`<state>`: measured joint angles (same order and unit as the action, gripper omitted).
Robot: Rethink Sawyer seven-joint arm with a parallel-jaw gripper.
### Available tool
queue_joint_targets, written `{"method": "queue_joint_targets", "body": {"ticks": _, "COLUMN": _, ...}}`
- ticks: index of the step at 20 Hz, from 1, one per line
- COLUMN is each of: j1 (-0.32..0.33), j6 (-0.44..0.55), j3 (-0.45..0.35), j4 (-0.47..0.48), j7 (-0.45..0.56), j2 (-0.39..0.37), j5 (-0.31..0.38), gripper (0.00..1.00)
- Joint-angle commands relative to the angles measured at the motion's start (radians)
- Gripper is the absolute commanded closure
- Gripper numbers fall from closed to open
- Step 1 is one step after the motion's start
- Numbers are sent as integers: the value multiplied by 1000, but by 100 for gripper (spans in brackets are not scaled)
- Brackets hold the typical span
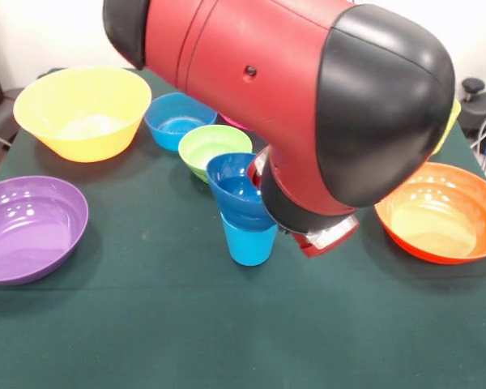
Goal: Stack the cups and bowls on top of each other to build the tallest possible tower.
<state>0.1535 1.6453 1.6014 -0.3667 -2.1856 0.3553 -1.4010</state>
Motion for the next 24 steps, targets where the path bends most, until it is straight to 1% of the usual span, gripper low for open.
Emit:
{"method": "queue_joint_targets", "body": {"ticks": 1, "j1": -46, "j6": -78, "j3": -155, "j4": -58, "j7": -46, "j2": -21, "j5": 113, "gripper": 100}}
{"method": "queue_joint_targets", "body": {"ticks": 4, "j1": -43, "j6": -81, "j3": -173, "j4": -48, "j7": -55, "j2": -24, "j5": 128, "gripper": 100}}
{"method": "queue_joint_targets", "body": {"ticks": 10, "j1": -75, "j6": -87, "j3": -239, "j4": -79, "j7": -62, "j2": -38, "j5": 172, "gripper": 100}}
{"method": "queue_joint_targets", "body": {"ticks": 14, "j1": -87, "j6": -95, "j3": -282, "j4": -104, "j7": -40, "j2": -50, "j5": 207, "gripper": 100}}
{"method": "queue_joint_targets", "body": {"ticks": 22, "j1": -123, "j6": -150, "j3": -393, "j4": -190, "j7": 13, "j2": -82, "j5": 292, "gripper": 100}}
{"method": "queue_joint_targets", "body": {"ticks": 24, "j1": -113, "j6": -155, "j3": -407, "j4": -185, "j7": 20, "j2": -84, "j5": 309, "gripper": 100}}
